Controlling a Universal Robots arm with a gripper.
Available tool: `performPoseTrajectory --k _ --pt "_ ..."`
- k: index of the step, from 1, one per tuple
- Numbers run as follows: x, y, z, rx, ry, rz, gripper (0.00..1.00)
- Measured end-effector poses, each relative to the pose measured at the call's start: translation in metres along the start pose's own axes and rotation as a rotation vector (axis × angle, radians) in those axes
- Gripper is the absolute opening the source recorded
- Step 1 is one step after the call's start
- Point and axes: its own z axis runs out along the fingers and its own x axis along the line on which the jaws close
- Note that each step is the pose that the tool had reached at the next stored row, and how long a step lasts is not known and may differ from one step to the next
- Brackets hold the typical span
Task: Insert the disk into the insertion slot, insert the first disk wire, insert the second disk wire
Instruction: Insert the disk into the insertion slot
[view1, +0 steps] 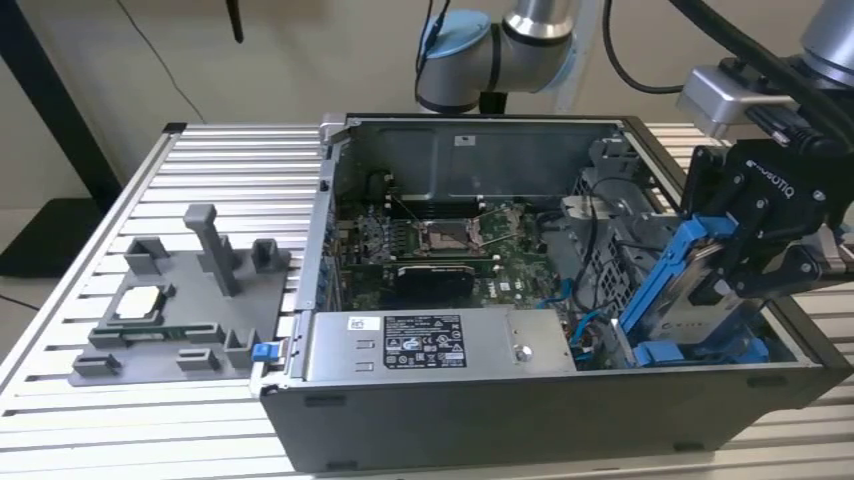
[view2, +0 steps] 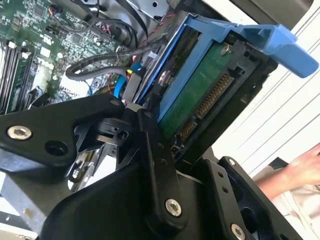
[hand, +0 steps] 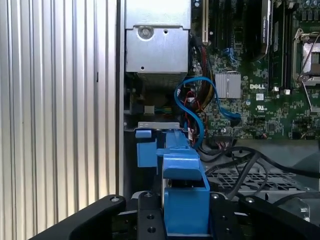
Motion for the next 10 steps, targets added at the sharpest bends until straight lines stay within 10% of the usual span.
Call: performPoseTrajectory --k 8,9,10 --pt "0.0000 0.0000 0.0003 0.0000 -0.0001 0.000 0.00" --pt "0.0000 -0.0002 0.0003 0.0003 -0.0001 0.000 1.00" --pt "0.0000 -0.0001 0.0003 0.0001 -0.0001 0.000 1.00"
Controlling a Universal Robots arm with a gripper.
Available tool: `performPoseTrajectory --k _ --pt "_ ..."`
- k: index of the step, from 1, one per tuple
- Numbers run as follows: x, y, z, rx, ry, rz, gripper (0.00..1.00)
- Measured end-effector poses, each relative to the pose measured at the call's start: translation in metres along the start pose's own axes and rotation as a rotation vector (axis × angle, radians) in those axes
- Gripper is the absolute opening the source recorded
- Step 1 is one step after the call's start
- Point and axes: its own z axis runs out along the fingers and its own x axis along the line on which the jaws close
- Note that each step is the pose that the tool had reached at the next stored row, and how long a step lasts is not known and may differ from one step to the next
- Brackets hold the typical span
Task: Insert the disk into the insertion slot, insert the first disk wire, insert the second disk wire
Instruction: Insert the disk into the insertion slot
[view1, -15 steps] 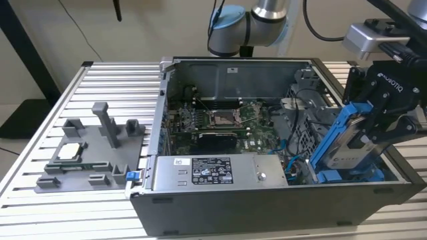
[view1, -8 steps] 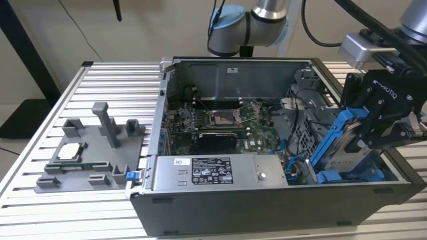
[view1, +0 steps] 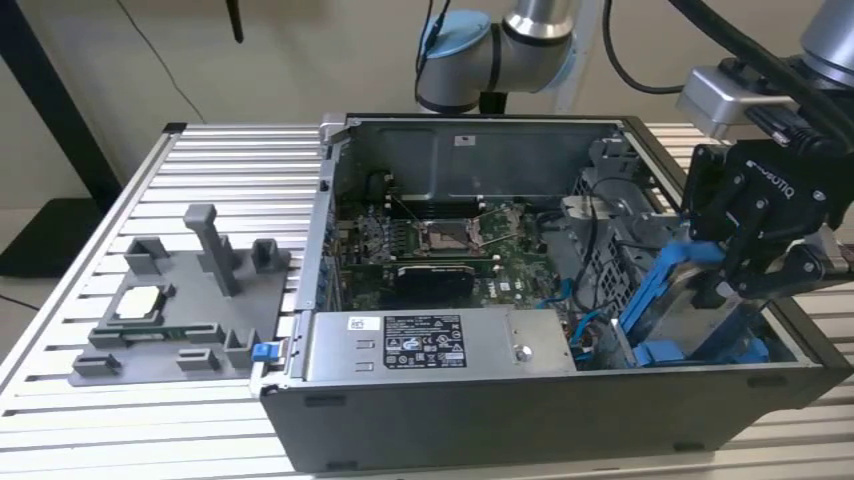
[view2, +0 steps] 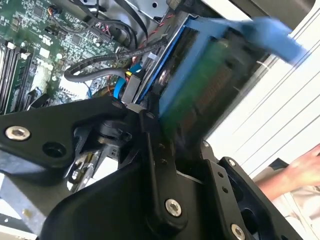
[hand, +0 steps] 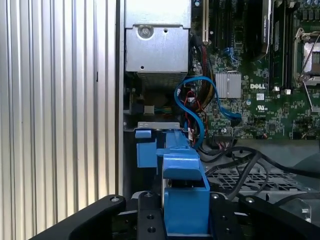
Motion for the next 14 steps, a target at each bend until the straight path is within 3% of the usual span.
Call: performPoseTrajectory --k 2,11,14 --pt "0.0000 0.0001 -0.0008 -0.0005 -0.0001 0.000 1.00" --pt "-0.0001 0.0015 -0.0298 -0.0067 0.0000 0.000 1.00" --pt "-0.0001 0.0016 -0.0323 -0.0073 -0.0003 0.000 1.00"
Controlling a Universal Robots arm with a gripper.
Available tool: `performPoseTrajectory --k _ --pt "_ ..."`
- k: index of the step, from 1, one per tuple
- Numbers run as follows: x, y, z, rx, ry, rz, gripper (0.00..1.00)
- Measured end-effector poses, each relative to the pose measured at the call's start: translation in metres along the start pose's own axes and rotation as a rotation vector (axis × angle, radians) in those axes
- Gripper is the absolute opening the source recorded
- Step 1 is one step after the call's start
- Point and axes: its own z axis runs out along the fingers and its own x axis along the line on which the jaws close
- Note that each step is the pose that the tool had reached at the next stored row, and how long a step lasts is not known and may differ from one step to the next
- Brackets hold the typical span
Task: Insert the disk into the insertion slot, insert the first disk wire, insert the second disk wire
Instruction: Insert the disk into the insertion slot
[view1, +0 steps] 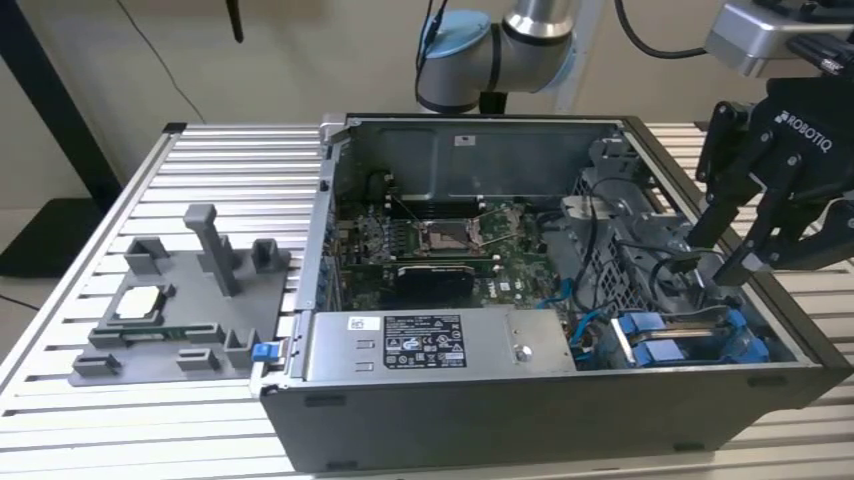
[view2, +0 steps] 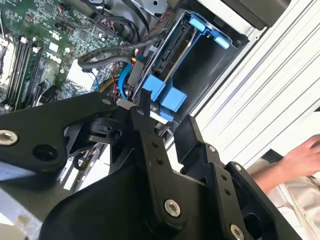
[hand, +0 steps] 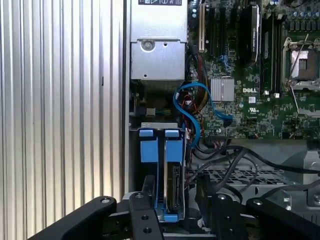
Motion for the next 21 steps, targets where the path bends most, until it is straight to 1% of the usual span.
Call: performPoseTrajectory --k 12,16,18,21 --pt "-0.0002 0.0000 -0.0004 -0.0003 0.0002 0.000 1.00" --pt "-0.0033 0.0001 -0.0001 -0.0004 -0.0010 0.000 1.00" --pt "-0.0066 0.0001 0.0006 -0.0004 -0.0038 0.000 1.00" --pt "-0.0081 0.0000 0.0036 0.0003 -0.0126 -0.001 1.00"
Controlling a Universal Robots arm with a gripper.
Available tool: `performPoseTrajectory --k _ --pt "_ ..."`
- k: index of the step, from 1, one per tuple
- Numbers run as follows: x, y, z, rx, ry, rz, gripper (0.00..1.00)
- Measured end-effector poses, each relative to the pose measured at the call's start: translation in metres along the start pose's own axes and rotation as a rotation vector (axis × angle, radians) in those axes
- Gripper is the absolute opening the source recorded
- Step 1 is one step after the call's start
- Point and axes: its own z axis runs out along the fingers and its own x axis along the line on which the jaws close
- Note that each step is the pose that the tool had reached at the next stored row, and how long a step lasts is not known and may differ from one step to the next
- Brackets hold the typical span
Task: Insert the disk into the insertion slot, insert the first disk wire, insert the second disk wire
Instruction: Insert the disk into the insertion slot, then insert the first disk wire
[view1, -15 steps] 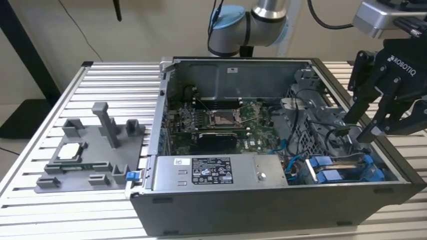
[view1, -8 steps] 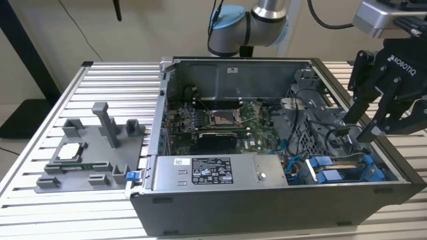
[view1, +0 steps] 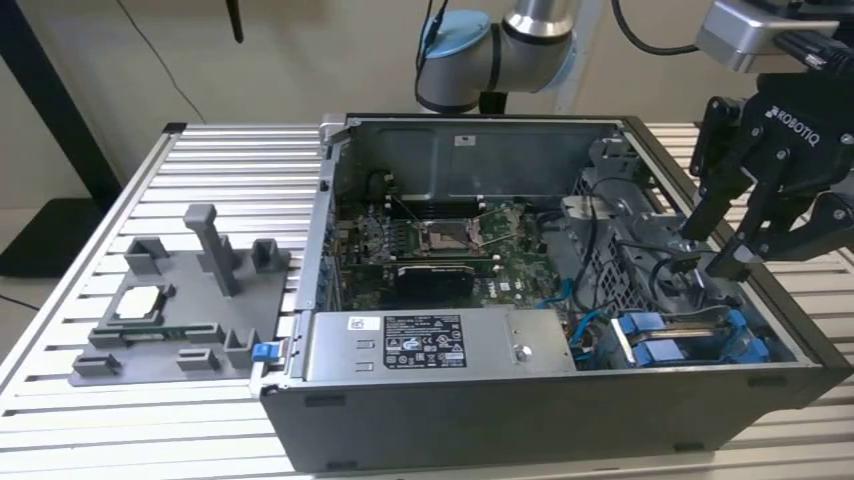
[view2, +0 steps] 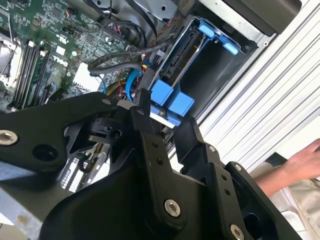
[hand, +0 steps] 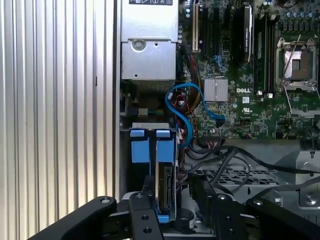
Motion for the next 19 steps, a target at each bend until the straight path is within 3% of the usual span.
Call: performPoseTrajectory --k 6,15,19 --pt "0.0000 -0.0004 0.0093 0.0126 -0.0033 0.000 1.00" --pt "0.0003 -0.0002 0.0236 0.0432 -0.0039 -0.001 1.00" --pt "-0.0006 0.0038 0.0256 0.0465 -0.0114 -0.001 1.00"
